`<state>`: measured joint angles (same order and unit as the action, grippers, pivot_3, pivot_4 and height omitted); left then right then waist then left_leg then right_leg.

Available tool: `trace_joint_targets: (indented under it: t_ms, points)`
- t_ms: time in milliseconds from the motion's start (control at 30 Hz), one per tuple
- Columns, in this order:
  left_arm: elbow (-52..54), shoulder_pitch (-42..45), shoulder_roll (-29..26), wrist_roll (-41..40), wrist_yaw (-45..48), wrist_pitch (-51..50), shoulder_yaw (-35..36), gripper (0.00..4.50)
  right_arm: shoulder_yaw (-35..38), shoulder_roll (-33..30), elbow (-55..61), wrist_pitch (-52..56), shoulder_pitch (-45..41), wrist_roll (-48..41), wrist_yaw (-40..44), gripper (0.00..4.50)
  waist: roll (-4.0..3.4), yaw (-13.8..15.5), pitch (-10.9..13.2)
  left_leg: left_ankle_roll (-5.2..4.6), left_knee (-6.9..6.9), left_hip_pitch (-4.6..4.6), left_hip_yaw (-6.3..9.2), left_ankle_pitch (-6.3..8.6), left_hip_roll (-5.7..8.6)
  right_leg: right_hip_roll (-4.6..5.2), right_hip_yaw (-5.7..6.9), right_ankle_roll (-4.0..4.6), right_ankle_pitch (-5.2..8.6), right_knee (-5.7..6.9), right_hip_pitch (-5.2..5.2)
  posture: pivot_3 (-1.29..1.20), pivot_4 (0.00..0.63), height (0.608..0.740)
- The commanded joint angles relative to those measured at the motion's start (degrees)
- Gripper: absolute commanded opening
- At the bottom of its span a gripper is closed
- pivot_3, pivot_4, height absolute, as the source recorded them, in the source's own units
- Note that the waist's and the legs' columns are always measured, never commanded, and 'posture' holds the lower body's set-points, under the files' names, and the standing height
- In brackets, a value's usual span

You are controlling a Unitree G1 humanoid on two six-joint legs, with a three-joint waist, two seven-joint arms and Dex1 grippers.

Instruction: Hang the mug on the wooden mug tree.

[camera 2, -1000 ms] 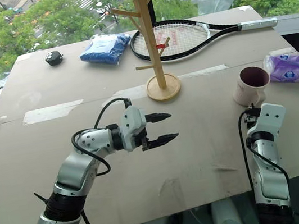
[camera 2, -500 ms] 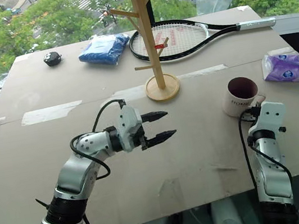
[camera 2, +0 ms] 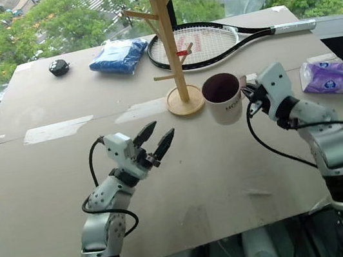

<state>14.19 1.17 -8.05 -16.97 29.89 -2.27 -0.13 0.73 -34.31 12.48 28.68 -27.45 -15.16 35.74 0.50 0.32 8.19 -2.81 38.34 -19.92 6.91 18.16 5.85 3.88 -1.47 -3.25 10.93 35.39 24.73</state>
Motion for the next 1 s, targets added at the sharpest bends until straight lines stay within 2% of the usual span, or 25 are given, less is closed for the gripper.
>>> trace_joint_targets:
  t_ms: [33, 200, 500, 867, 1000]
  points:
    - [4.9, -0.9, 1.9, -0.1, -2.8, 3.6, 0.0, 3.14, -2.1, -3.6, -1.5, 0.6, -6.0, -0.1, 6.4, 0.01, 0.01, 0.4, 0.0, 0.0, 0.0, -0.01, 0.0, 0.0, 0.0, 0.0, 0.0, 0.0, 0.0, -0.01, 0.01, 0.0, 0.15, 0.74]
    - [7.3, -3.3, 3.8, 0.8, -4.9, 7.9, -0.8, 3.14, -7.1, -5.9, -8.0, 0.7, -17.5, 1.7, 13.2, 0.01, 0.04, 0.5, 0.0, -0.03, 0.02, -0.08, -0.03, 0.02, 0.01, 0.06, 0.01, 0.0, -0.01, -0.07, 0.02, 0.0, 0.15, 0.74]
    - [9.2, -3.2, 4.3, -0.4, -5.7, 11.1, -1.8, 3.14, -11.2, -5.0, -17.5, -3.9, -28.1, 6.3, 18.0, 0.01, 0.06, 0.5, 0.1, -0.03, 0.06, -0.19, 0.01, 0.02, 0.03, 0.1, 0.07, 0.0, -0.02, -0.1, 0.07, 0.0, 0.15, 0.74]
    - [9.2, -2.9, 3.3, -4.4, -2.3, 12.1, -3.5, 3.14, -13.3, -0.5, -22.9, -6.2, -33.8, 10.6, 18.7, 0.01, 0.06, 0.5, 0.1, -0.03, 0.02, -0.24, 0.06, 0.02, 0.02, 0.08, 0.11, 0.01, -0.01, -0.11, 0.14, 0.0, 0.15, 0.74]
    - [9.5, -3.1, 2.8, -5.5, -1.1, 12.1, -3.9, 3.14, -13.3, 0.3, -24.4, -7.2, -35.0, 11.5, 19.2, 0.01, 0.06, 0.4, 0.1, -0.03, 0.07, -0.52, 0.05, 0.02, 0.03, 0.08, 0.1, 0.01, -0.02, -0.06, 0.44, 0.0, 0.15, 0.74]
